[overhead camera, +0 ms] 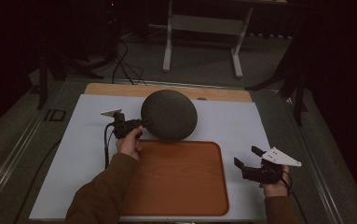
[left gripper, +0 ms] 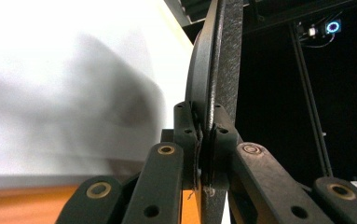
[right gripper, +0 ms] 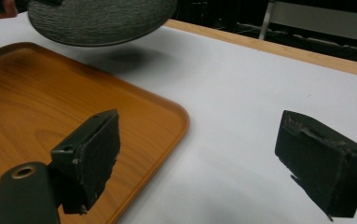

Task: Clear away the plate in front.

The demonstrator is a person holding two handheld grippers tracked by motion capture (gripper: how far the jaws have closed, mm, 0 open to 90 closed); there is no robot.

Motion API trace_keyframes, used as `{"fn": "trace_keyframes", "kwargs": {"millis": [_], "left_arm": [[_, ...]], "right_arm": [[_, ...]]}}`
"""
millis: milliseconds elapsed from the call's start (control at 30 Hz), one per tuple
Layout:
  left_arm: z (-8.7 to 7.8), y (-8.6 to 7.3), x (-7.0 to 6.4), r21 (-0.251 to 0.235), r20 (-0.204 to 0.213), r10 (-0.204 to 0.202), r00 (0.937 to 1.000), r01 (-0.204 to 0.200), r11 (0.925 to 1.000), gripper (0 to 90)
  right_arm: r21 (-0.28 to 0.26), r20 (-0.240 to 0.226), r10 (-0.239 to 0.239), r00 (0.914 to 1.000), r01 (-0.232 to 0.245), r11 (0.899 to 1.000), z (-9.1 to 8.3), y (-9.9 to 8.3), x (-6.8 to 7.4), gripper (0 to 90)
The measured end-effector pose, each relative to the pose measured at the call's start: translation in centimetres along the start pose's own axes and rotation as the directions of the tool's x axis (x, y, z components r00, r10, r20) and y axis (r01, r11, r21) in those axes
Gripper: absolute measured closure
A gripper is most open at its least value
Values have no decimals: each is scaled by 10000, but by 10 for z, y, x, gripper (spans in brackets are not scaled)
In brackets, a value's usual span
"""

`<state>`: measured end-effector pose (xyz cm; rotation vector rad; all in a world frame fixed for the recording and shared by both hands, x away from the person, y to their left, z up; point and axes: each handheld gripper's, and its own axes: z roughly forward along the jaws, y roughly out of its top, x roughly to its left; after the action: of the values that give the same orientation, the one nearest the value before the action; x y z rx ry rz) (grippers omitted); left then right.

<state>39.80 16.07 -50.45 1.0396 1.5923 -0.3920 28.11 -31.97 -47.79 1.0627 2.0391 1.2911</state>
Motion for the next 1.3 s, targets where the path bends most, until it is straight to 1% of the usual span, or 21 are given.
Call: {"fn": "trace_keyframes", "kwargs": {"millis": [33,100,133,233,267,333,467,567,600,733,767,933,1000,1067,1100,1133,1167,1233,1300], "left_arm": [[0,0,0,0,0,0,10000,0,10000,856],[-9,-2,-1,16,-11,63,10000,-63,10000,855],[-9,-2,-1,16,-11,63,10000,-63,10000,856],[-18,-7,0,-1,15,140,9999,-140,9999,855],[-22,-9,1,46,79,119,9999,-119,9999,855],[-27,-12,2,118,76,123,9999,-123,9999,855],[-34,-16,4,197,94,204,9997,-205,9996,855],[-42,-22,8,275,202,182,9996,-188,9994,855],[-42,-22,8,275,202,182,9996,-188,9994,855],[-51,-28,12,314,275,146,9995,-155,9994,855],[-55,-32,15,337,331,118,9994,-129,9993,855],[-65,-38,20,368,473,10,9989,-28,9993,856],[-71,-42,21,342,475,62,9989,-78,9994,856],[-76,-47,24,387,500,-50,9987,31,9992,857],[-81,-51,26,463,467,-42,9989,20,9989,857],[-81,-51,26,463,467,-42,9989,20,9989,855],[-83,-53,27,514,435,-95,9990,73,9987,855],[-88,-60,31,660,377,-61,9993,36,9978,855],[-90,-63,32,703,344,-78,9994,53,9975,855]], "right_arm": [[0,0,0,10000,0,10000,0,0,0,136],[-27,-13,13,10000,-13,10000,0,0,1,135],[-27,-13,13,10000,-13,10000,0,0,1,135],[3,-22,-28,10000,28,10000,0,0,1,136],[25,-26,-29,10000,29,10000,0,0,1,135],[16,-16,-10,10000,10,10000,0,0,1,136],[25,5,-1,10000,1,10000,0,0,0,136],[27,15,11,10000,-11,10000,0,0,0,136],[22,19,5,10000,-5,10000,0,0,0,136],[40,18,22,10000,-22,10000,0,0,0,136],[56,10,-3,10000,3,10000,1,0,0,136],[87,15,-24,10000,24,10000,1,0,0,136],[82,27,-18,10000,18,10000,1,0,0,136],[90,41,31,10000,-32,10000,0,0,-1,136],[87,43,37,10000,-37,10000,0,-1,-1,136],[87,43,37,10000,-37,10000,0,-1,-1,136],[72,50,45,10000,-45,10000,0,-1,-2,135],[82,11,47,10000,-48,10000,0,-1,-1,136],[92,-20,50,10000,-50,9999,1,-1,-1,135]]}}
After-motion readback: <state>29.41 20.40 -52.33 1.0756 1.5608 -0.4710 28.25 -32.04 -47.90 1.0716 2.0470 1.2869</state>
